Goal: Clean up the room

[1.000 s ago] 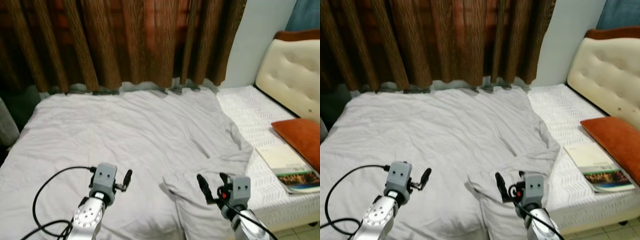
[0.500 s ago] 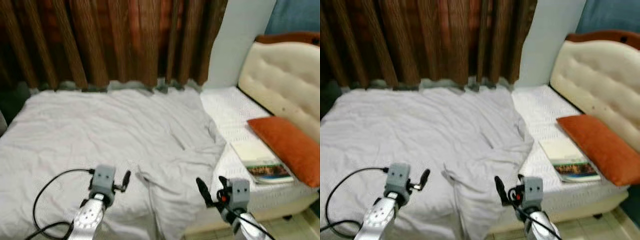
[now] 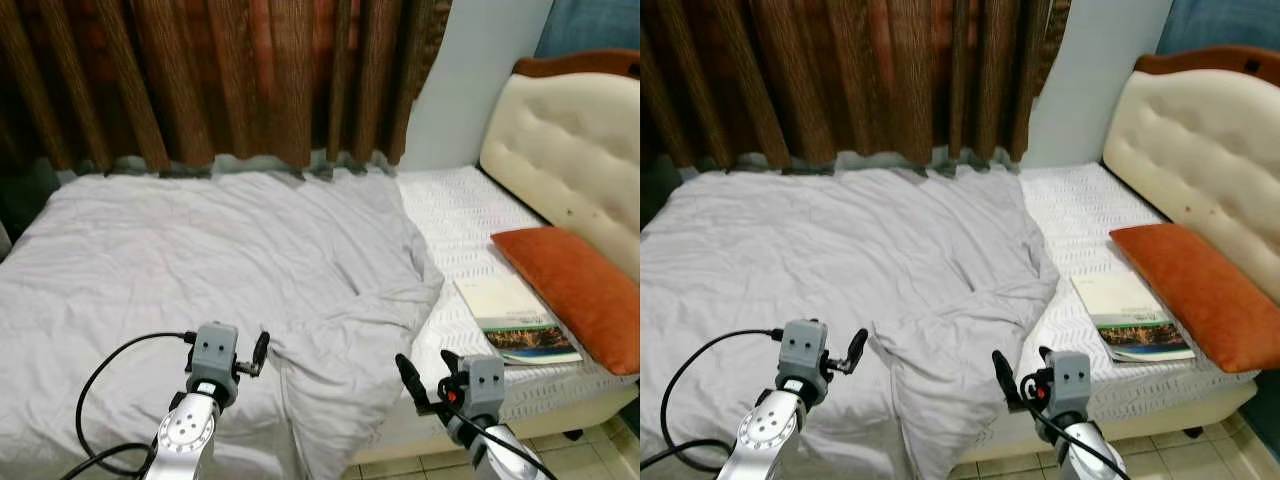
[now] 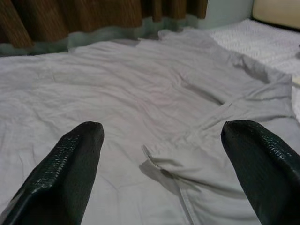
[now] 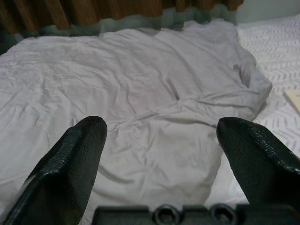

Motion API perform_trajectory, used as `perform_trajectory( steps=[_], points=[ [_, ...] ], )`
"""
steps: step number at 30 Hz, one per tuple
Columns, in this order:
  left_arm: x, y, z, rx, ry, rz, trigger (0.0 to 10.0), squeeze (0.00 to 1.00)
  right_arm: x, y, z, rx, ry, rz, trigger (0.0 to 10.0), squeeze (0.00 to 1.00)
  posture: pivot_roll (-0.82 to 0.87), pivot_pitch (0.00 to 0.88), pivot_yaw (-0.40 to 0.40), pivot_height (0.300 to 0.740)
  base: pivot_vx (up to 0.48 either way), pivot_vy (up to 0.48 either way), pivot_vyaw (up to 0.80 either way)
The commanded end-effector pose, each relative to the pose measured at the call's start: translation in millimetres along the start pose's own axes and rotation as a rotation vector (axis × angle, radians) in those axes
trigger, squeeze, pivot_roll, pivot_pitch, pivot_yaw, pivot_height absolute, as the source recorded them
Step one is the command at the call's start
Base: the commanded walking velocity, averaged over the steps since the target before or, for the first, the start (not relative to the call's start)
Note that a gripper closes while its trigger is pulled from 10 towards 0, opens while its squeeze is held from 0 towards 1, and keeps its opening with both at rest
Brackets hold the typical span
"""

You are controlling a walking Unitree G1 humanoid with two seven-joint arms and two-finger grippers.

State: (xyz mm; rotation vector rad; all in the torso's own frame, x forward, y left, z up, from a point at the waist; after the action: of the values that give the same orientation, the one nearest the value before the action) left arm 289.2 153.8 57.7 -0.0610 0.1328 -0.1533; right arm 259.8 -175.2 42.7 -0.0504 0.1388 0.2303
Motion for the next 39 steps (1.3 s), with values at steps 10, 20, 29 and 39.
perform_trajectory(
  steps=[10,20,29,39],
  points=[
    [2.3,-9.4,-2,0.013,0.019,-0.038,10.0,0.00,-0.1,-0.3,3,-0.005,-0.004,0.012,10.0,0.00,0.01,0.004,-0.044,0.740,0.384,0.287,0.00],
    [18.3,-9.9,-14,0.051,0.117,-0.015,10.0,0.00,-6.5,2.1,-7,-0.009,0.043,0.025,10.0,0.00,0.00,0.025,-0.043,0.740,0.234,0.167,-0.54],
    [68.0,-23.9,4,0.013,0.192,-0.010,10.0,0.00,-38.1,12.8,4,-0.049,0.051,0.083,10.0,0.00,-0.15,0.229,-0.079,0.740,0.000,0.000,0.00],
    [90.9,1.2,58,0.082,0.016,0.202,10.0,0.00,-135.1,19.8,35,-0.075,0.164,0.090,10.0,0.00,-0.39,0.557,-0.199,0.740,0.000,0.000,0.00]
  ],
)
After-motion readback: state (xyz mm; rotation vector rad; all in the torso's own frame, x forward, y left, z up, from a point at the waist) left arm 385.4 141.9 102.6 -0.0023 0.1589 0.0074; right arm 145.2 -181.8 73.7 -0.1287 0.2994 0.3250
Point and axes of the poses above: a point about 5 cm out from each wrist's last joint towards the gripper, its own x axis pointing out of the wrist towards the gripper, its own z axis along the axis of the wrist's last joint, y = z × x, the point moved 1 cm from there along x, pointing out of the wrist towards the gripper, and after that the axes turned 10 degrees about -x, right-handed, at the moved point
